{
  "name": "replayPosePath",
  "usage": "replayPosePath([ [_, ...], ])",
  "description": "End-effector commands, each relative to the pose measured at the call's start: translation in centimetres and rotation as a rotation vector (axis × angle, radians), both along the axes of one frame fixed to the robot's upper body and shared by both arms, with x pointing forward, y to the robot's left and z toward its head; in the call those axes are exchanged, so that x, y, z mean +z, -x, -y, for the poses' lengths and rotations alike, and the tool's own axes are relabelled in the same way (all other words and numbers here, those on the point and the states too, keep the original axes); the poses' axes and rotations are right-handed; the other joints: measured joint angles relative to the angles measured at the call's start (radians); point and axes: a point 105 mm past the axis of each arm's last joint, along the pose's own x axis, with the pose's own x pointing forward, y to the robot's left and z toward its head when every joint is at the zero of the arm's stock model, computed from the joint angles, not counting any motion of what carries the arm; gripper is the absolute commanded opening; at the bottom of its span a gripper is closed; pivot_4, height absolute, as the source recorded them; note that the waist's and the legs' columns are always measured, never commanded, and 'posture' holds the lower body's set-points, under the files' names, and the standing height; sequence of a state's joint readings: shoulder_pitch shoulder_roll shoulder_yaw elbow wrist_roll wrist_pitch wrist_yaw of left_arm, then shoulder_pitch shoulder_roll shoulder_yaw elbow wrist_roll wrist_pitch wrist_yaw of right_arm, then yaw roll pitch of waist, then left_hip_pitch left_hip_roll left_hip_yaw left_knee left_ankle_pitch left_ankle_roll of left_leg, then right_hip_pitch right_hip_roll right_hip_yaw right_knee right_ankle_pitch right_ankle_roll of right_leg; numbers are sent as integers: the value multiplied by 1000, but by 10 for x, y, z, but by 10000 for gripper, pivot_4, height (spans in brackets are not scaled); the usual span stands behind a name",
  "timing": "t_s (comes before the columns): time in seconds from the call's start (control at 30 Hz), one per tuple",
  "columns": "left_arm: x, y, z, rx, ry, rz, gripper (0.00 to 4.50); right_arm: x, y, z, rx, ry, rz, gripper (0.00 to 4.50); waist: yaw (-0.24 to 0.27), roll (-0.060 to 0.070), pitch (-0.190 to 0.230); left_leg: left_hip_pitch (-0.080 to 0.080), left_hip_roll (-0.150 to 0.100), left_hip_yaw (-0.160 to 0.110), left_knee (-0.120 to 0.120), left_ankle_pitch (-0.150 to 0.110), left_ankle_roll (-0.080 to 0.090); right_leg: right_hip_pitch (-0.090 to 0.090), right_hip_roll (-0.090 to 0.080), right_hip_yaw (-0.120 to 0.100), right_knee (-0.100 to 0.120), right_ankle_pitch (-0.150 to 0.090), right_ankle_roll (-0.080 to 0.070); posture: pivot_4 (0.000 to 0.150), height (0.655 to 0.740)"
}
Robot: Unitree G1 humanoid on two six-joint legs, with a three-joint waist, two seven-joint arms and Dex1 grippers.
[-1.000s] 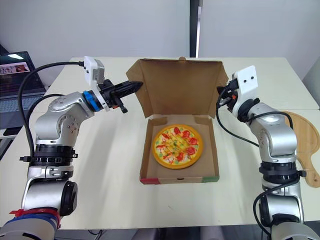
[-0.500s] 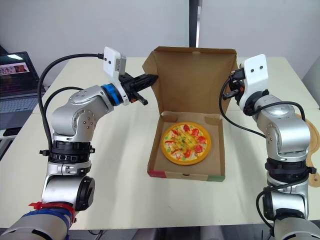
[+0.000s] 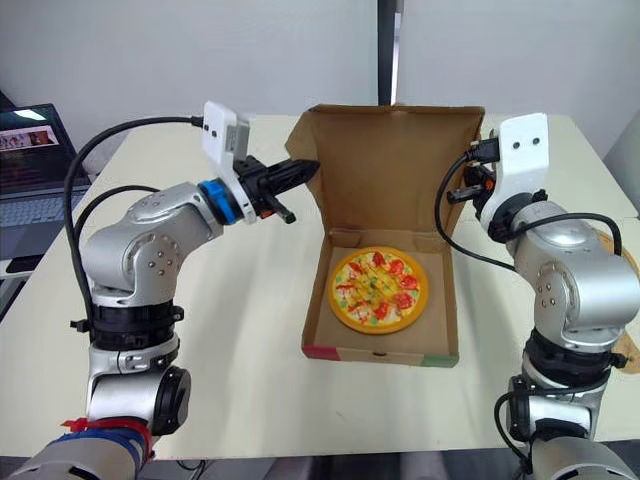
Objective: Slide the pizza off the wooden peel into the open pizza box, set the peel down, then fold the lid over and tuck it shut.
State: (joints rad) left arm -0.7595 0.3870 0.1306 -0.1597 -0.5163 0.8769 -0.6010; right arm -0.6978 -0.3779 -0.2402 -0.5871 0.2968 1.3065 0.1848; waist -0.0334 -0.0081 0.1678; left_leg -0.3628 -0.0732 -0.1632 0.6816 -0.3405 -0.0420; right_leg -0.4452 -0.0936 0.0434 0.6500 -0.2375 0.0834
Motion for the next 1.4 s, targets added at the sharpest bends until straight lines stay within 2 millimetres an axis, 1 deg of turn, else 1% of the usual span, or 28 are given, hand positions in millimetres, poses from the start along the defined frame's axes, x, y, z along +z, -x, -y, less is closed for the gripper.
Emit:
replayPosePath([
  [0.03,3,18,15,-80,33,11,0,3,16,-24,111,-7,31,365,0,0,-1,0,0,0,0,0,0,0,0,0,0,0,0,1500,7400],
  [0.13,-8,27,15,-81,67,-19,0,-12,23,-23,102,-10,-5,365,0,1,-2,0,0,0,0,0,0,0,0,0,0,0,0,1500,7400],
  [0.2,-11,31,15,-81,95,-33,0,-17,27,-24,107,-10,-15,365,1,1,-2,0,0,0,0,0,0,0,0,0,1,0,0,1500,7400],
  [0.5,-17,47,9,-100,171,-82,0,-28,45,-24,141,4,-30,365,1,0,-5,1,0,1,0,0,0,1,0,1,2,0,0,1500,7400],
  [0.63,-25,57,8,-109,195,-102,0,-35,53,-25,151,6,-31,365,1,0,-5,2,0,1,0,0,0,1,0,1,1,0,0,1500,7400],
  [0.77,-25,61,8,-118,218,-97,0,-30,56,-29,173,-8,11,365,1,0,-6,2,0,1,0,0,0,1,0,1,1,0,0,1500,7400],
  [0.9,-26,61,7,-117,213,-88,0,-27,55,-31,193,-16,8,365,2,0,-6,2,0,1,0,0,0,2,1,1,2,0,0,1500,7400],
  [1.07,-31,64,6,-122,198,-90,0,-20,58,-36,232,-23,5,365,2,0,-6,2,0,1,0,0,0,2,1,1,1,0,0,1500,7400],
  [1.23,-36,68,5,-125,190,-99,0,-29,69,-40,279,-5,-46,365,2,0,-6,2,0,1,0,0,0,2,1,1,1,0,0,1500,7400],
  [1.4,-42,74,7,-139,191,-121,0,-41,75,-36,276,45,-82,365,3,0,-6,3,0,1,0,0,0,2,1,1,1,0,0,1500,7400],
])
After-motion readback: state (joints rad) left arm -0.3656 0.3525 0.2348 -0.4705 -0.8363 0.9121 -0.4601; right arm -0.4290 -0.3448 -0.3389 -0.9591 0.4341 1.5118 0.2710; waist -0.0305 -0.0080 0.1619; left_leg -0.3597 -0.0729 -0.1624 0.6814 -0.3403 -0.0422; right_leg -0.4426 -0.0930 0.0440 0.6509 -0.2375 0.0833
